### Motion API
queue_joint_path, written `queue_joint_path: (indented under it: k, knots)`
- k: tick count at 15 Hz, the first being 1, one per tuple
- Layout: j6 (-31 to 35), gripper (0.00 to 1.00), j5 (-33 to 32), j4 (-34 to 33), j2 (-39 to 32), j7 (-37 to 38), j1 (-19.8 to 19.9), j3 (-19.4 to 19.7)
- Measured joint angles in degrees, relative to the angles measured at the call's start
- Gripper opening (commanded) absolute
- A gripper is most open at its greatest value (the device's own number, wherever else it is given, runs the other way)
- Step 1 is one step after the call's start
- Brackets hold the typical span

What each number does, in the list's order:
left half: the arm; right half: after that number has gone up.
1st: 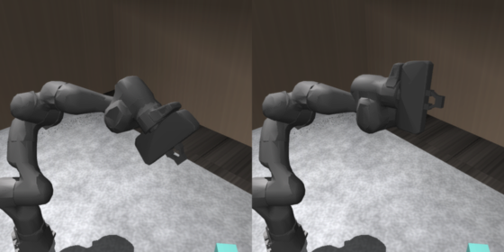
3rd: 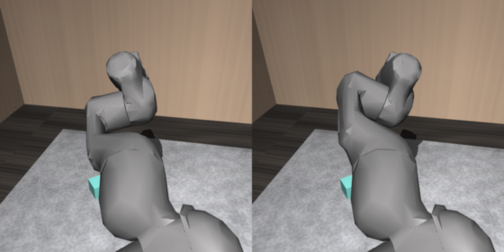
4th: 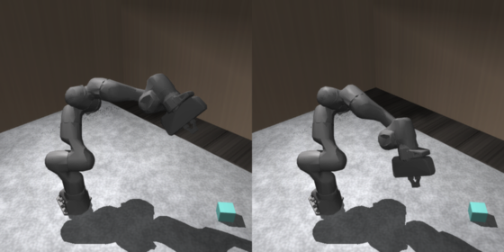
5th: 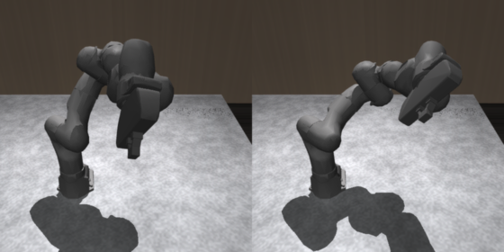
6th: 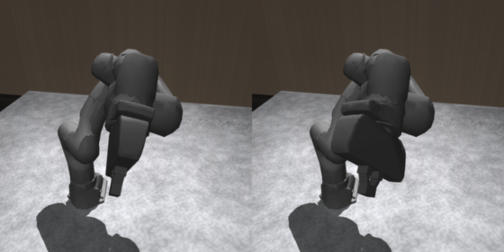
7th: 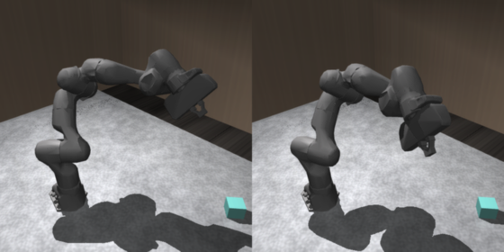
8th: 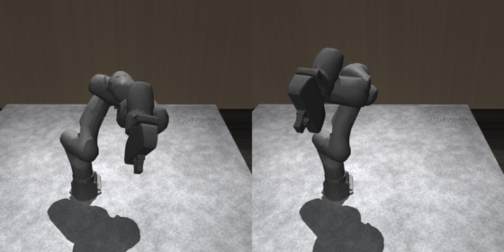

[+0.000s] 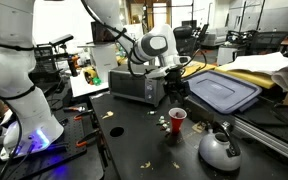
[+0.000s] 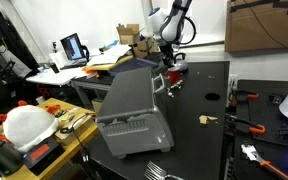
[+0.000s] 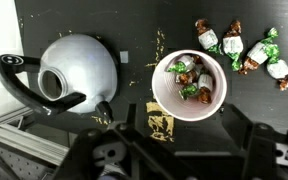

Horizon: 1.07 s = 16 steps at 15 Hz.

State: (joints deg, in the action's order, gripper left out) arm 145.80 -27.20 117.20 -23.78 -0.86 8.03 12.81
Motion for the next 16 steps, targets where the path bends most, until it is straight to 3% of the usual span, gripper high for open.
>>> queue_joint_path:
  k: [9, 16]
  knots:
    - [-9.53, 1.00, 13.86, 11.87, 14.62, -7.83, -0.33, -5.86]
    - [-7.11, 1.00, 20.11, 20.08, 17.07, -7.88, -0.82, -7.47]
